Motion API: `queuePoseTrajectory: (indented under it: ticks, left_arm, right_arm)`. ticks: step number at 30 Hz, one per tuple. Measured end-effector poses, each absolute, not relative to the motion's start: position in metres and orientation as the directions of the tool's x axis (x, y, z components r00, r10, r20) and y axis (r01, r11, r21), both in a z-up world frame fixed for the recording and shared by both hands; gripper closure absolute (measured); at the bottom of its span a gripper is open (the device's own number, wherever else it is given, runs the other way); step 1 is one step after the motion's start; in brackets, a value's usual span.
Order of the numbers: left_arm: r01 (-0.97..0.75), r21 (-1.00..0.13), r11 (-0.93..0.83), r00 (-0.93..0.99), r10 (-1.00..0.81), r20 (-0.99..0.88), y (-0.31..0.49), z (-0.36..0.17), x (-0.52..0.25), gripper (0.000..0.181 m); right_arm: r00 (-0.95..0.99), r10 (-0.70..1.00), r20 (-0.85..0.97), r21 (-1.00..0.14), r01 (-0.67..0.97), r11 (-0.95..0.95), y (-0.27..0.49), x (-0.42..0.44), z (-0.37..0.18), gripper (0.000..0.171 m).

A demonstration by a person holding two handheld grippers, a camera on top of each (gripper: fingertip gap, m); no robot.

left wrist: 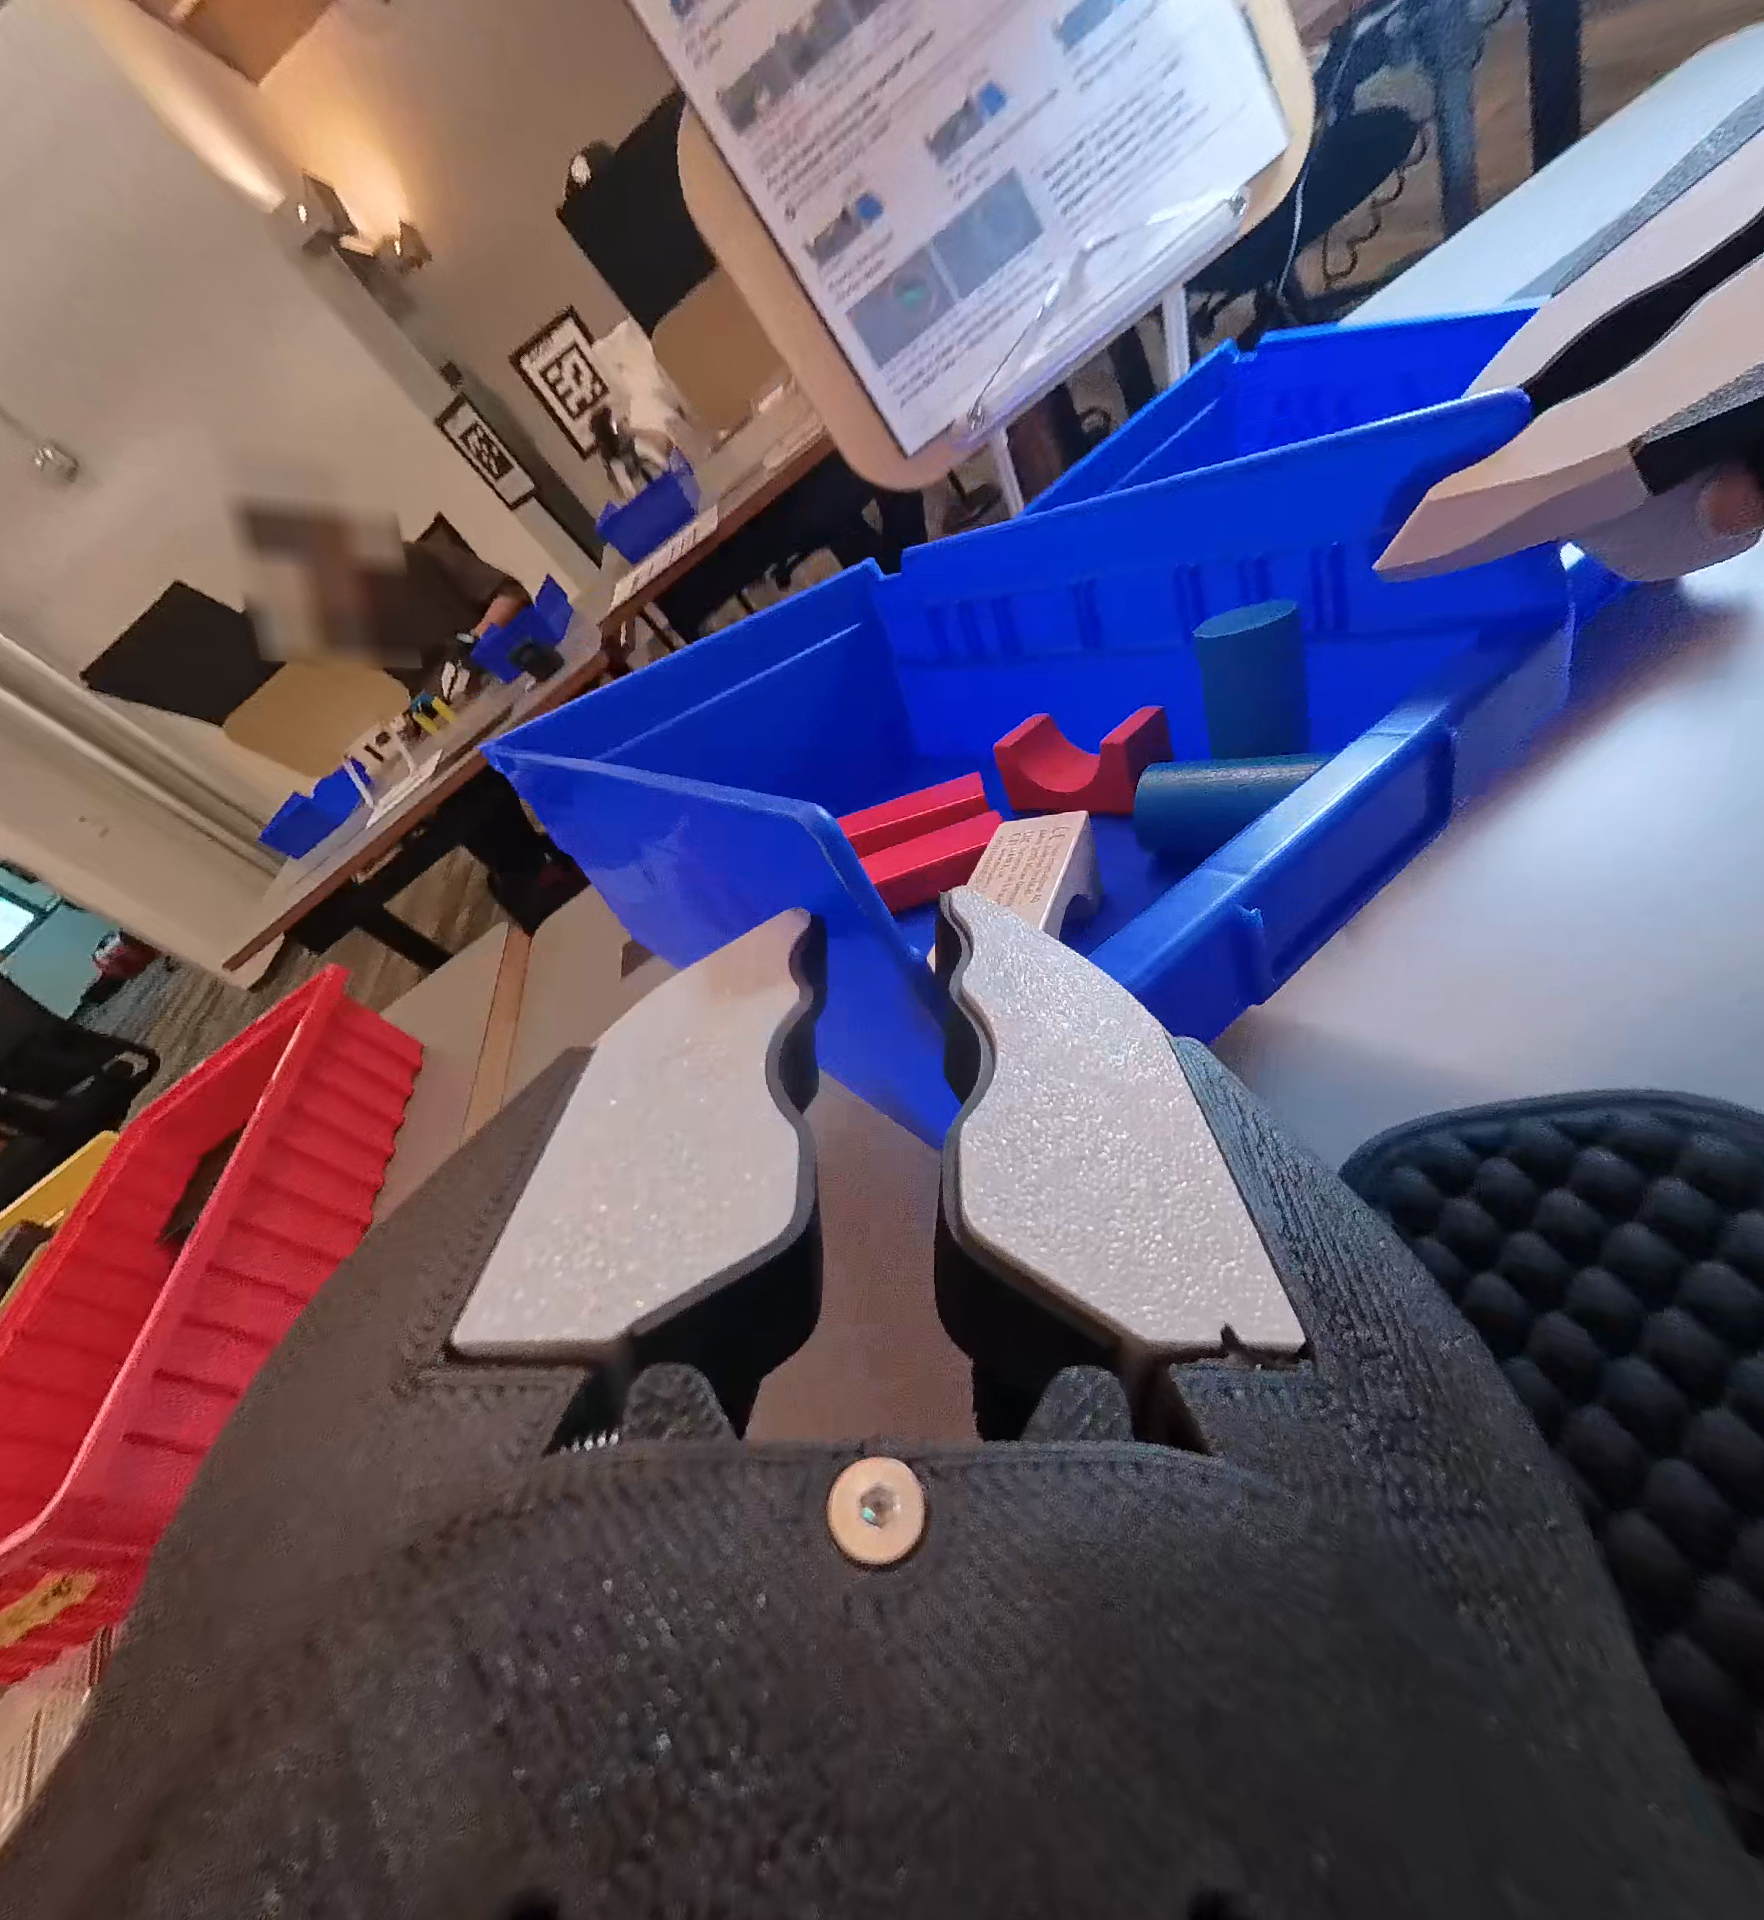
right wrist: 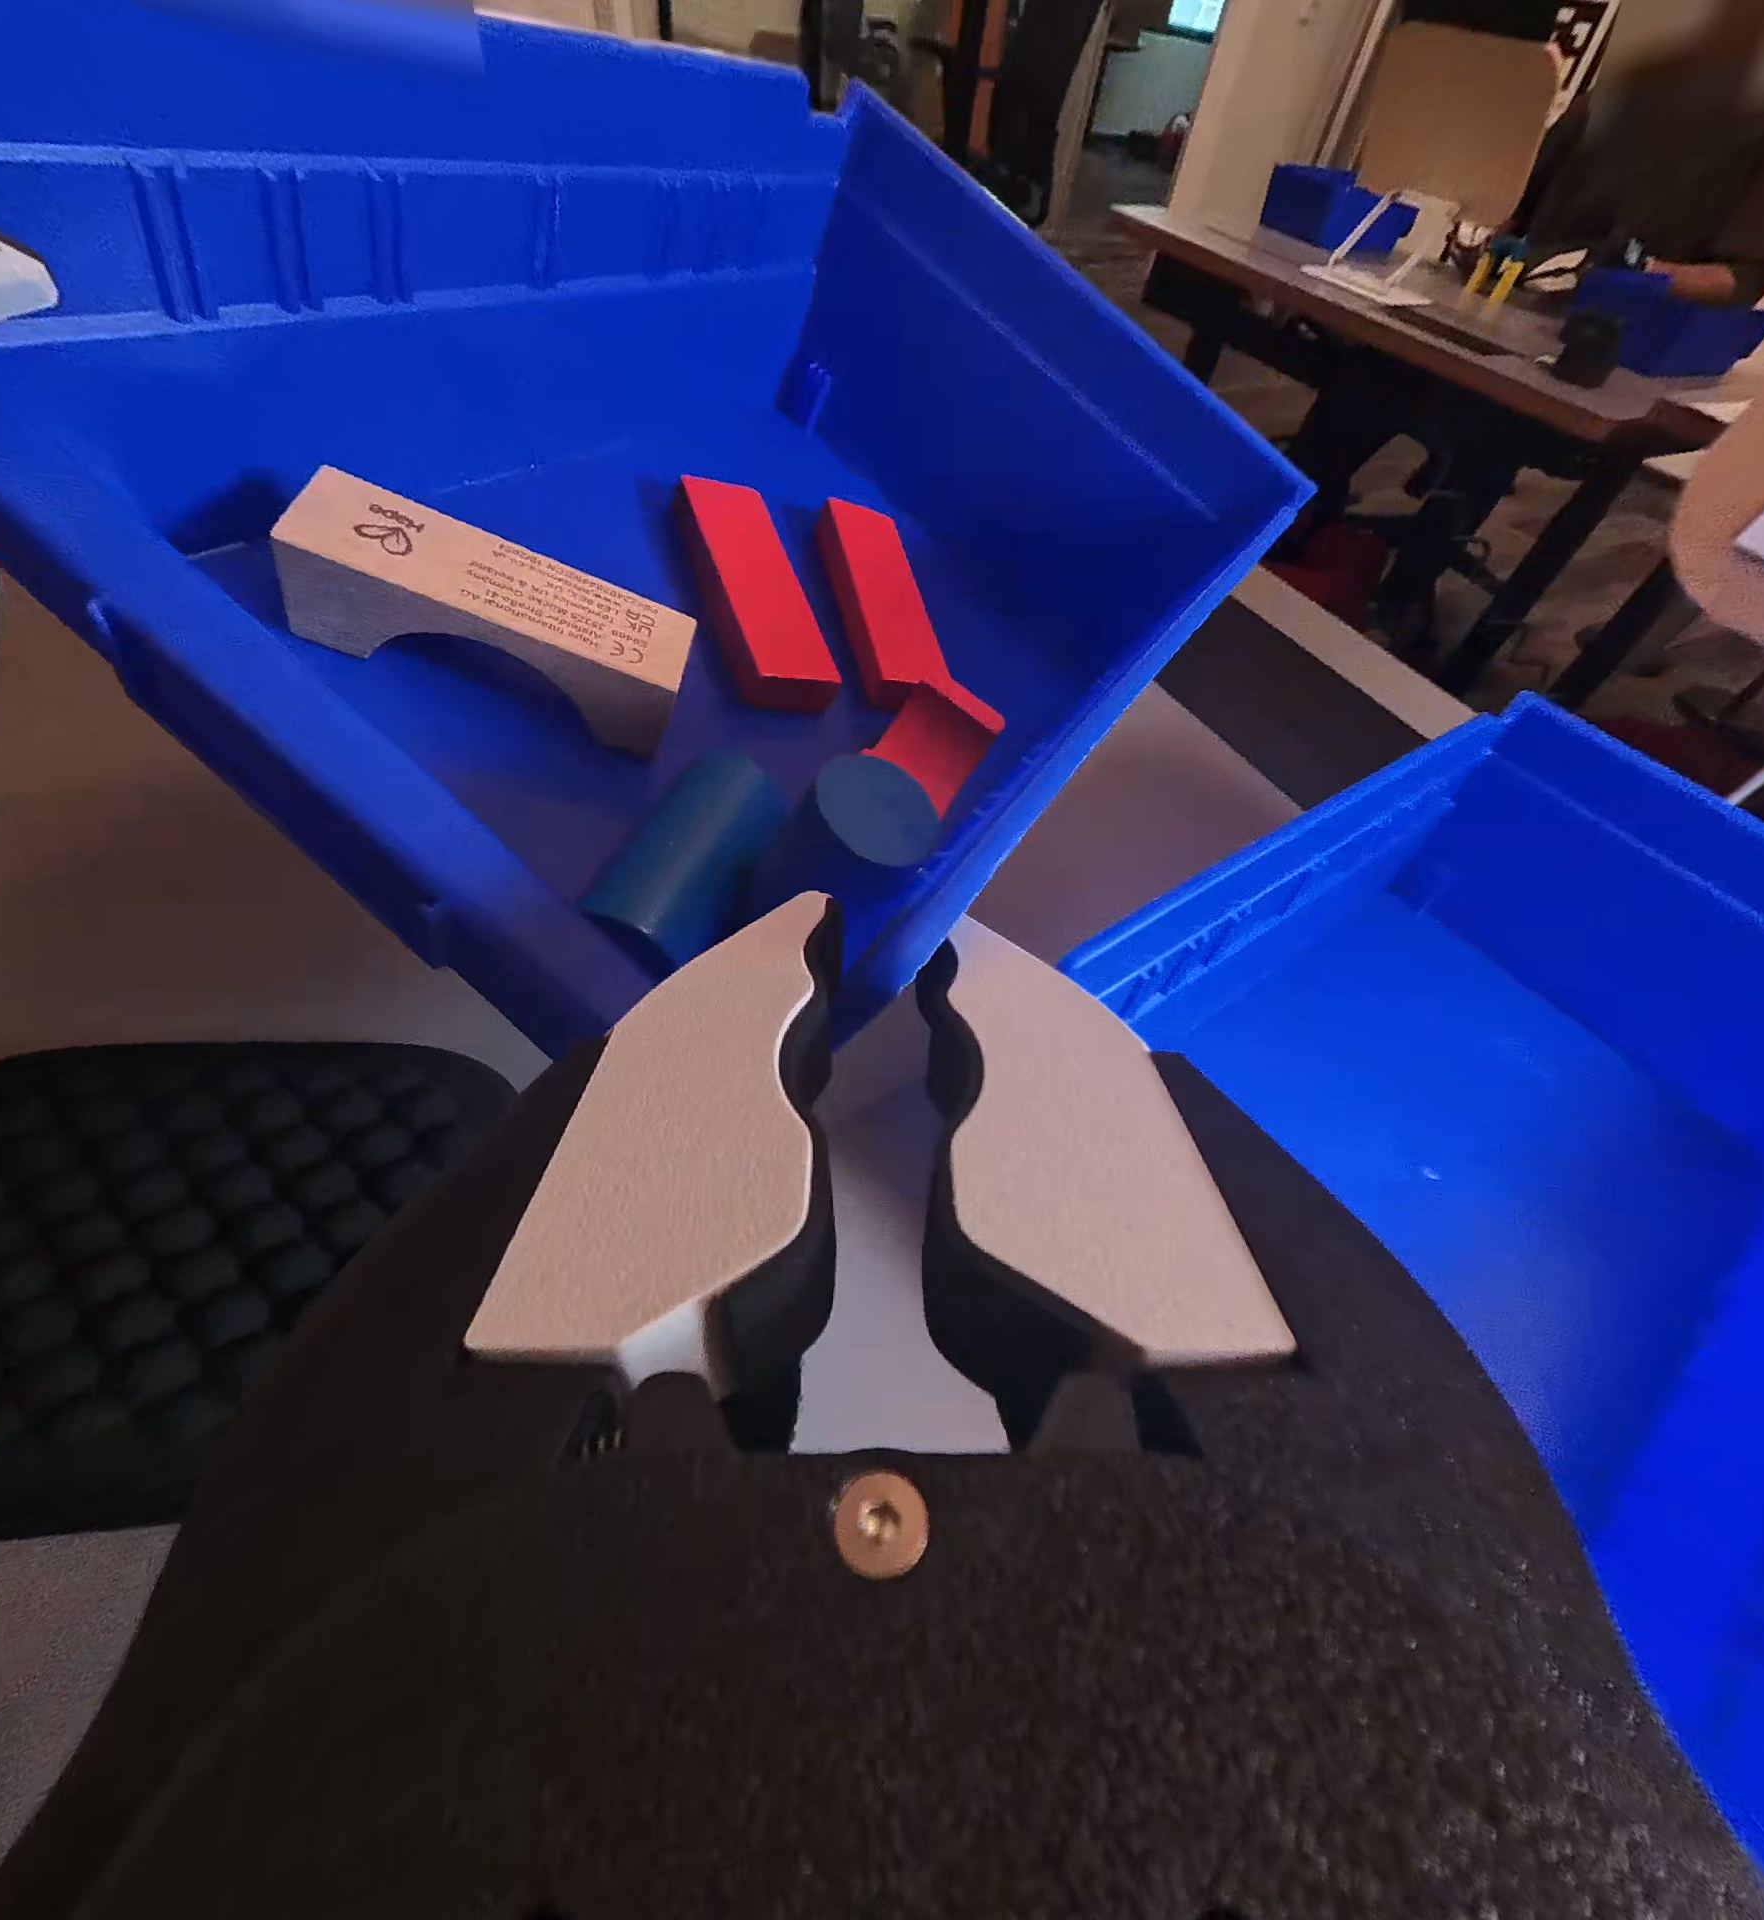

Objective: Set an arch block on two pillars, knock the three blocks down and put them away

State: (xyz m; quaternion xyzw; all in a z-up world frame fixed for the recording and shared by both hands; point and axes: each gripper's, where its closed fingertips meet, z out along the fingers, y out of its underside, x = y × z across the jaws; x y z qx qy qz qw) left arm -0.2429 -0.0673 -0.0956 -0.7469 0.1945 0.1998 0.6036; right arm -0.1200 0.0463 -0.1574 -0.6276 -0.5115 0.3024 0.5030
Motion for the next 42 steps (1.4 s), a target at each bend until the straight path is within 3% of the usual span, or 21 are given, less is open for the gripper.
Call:
queuePoseTrajectory:
  ticks: [10,14,16,19,24,28,30,32,34,37,42]
  left_arm:
    - [-0.587,-0.704,-0.401,0.786,-0.072,-0.614,-0.056,-0.158,-0.296,0.157]
    - [-0.516,-0.685,-0.514,0.831,-0.107,-0.546,-0.045,-0.193,-0.324,0.152]
    - [-0.494,-0.674,-0.550,0.830,-0.068,-0.553,-0.041,-0.205,-0.338,0.151]
    - [-0.555,-0.695,-0.458,0.779,0.005,-0.626,-0.038,-0.182,-0.339,0.145]
    - [-0.554,-0.766,-0.326,0.831,-0.162,-0.532,-0.030,-0.172,-0.283,0.143]
    - [-0.618,-0.641,-0.455,0.785,-0.402,-0.471,-0.017,-0.231,-0.243,0.125]
    - [-0.675,-0.529,-0.515,0.738,-0.444,-0.509,-0.003,-0.258,-0.241,0.121]
    - [-0.713,-0.432,-0.552,0.693,-0.459,-0.556,0.013,-0.277,-0.244,0.123]
    - [-0.747,-0.358,-0.560,0.654,-0.525,-0.545,0.020,-0.294,-0.240,0.144]
    - [-0.769,-0.377,-0.517,0.637,-0.559,-0.532,0.032,-0.299,-0.232,0.148]
    - [-0.776,-0.409,-0.480,0.630,-0.563,-0.536,0.035,-0.298,-0.229,0.148]
  right_arm:
    - [0.238,0.956,0.173,-0.901,0.430,0.056,0.062,-0.173,-0.229,0.156]
    - [0.251,0.951,0.180,-0.860,0.509,0.029,0.079,-0.192,-0.243,0.155]
    - [0.258,0.938,0.233,-0.873,0.480,0.085,0.079,-0.194,-0.237,0.150]
    - [0.257,0.878,0.403,-0.871,0.401,0.283,0.066,-0.180,-0.211,0.148]
    - [0.219,0.837,0.501,-0.802,0.482,0.354,0.075,-0.135,-0.206,0.110]
    - [0.090,0.848,0.522,-0.620,0.723,0.305,0.109,-0.088,-0.242,0.094]
    - [0.037,0.833,0.552,-0.503,0.812,0.297,0.130,-0.070,-0.265,0.095]
    - [-0.013,0.811,0.585,-0.384,0.876,0.291,0.146,-0.056,-0.288,0.117]
    - [-0.059,0.743,0.667,-0.281,0.903,0.324,0.159,-0.047,-0.296,0.135]
    - [-0.056,0.710,0.702,-0.183,0.949,0.256,0.157,-0.028,-0.296,0.138]
    - [0.048,0.746,0.665,-0.161,0.984,0.080,0.138,0.017,-0.298,0.137]
